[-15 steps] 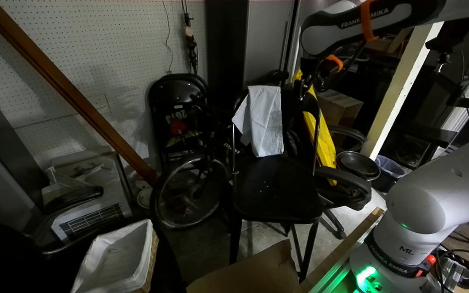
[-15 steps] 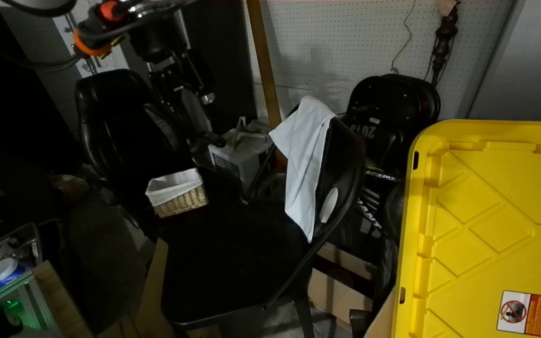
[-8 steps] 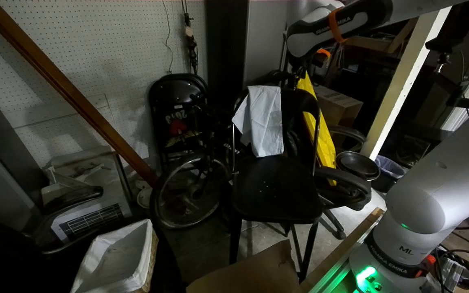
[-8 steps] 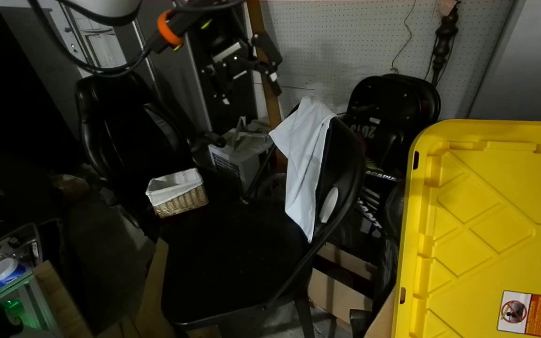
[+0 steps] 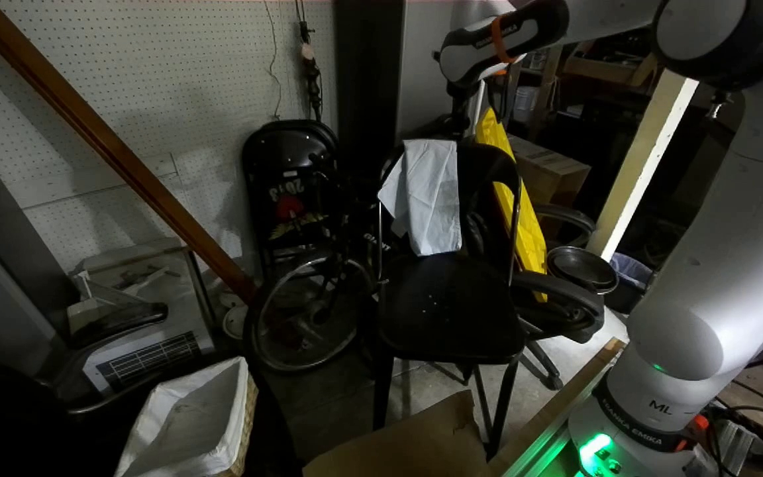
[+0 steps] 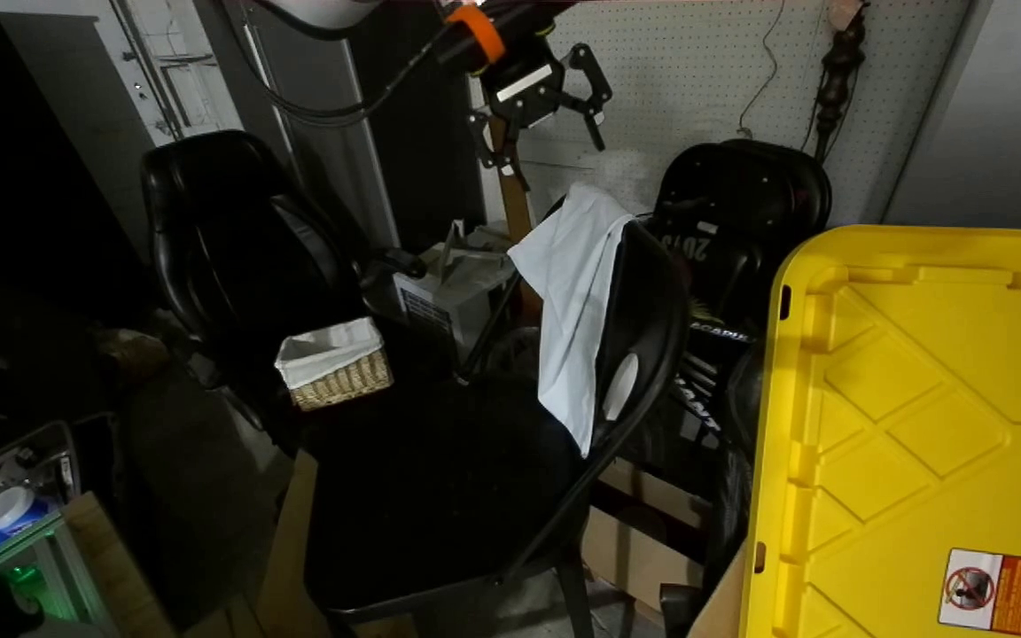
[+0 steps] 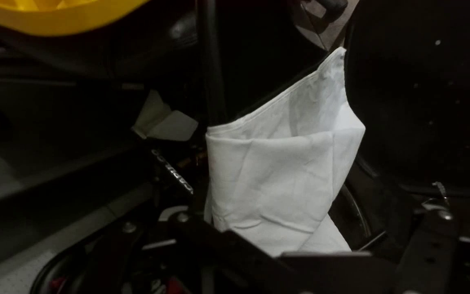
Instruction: Put the white towel on the seat then fold the towel twice.
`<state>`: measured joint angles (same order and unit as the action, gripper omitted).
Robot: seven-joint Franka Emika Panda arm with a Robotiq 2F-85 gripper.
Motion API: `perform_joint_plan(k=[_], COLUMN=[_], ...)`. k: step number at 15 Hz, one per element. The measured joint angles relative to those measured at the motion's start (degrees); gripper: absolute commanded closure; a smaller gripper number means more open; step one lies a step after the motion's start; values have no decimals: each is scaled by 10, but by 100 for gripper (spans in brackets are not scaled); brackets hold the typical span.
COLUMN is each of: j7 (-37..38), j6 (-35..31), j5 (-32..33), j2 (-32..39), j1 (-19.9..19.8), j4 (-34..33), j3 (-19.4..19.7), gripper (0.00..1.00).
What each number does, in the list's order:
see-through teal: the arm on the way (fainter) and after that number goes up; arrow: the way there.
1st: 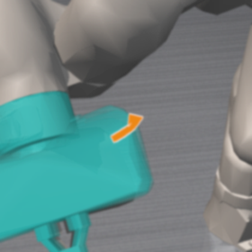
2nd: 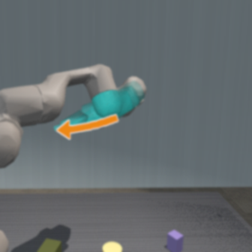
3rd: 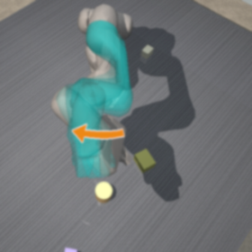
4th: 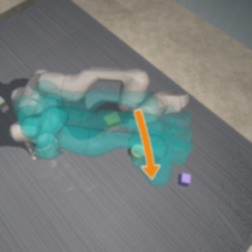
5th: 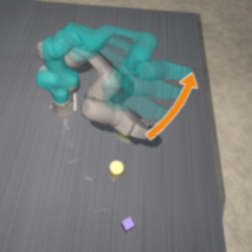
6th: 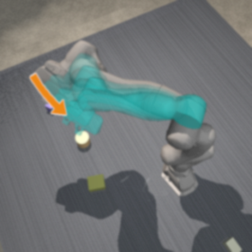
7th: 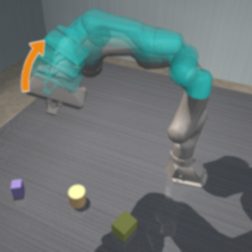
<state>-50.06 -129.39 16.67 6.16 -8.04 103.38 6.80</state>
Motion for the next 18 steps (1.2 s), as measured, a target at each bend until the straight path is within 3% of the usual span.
perform_joint_plan(k=[5, 10, 12, 13, 18], j7=[-153, -204, -213, -217, -224], j6=[-11, -11, -11, -11, -11], j5=[-99, -142, -159, -166, -184], j2=[74, 132, 151, 159, 189], j1=[-18, -42, -50, -54, -68], j4=[-68, -121, -138, -146, -179], j3=[-6, -9, -15, -18, -31], gripper=[0, 0, 9, 24, 58])
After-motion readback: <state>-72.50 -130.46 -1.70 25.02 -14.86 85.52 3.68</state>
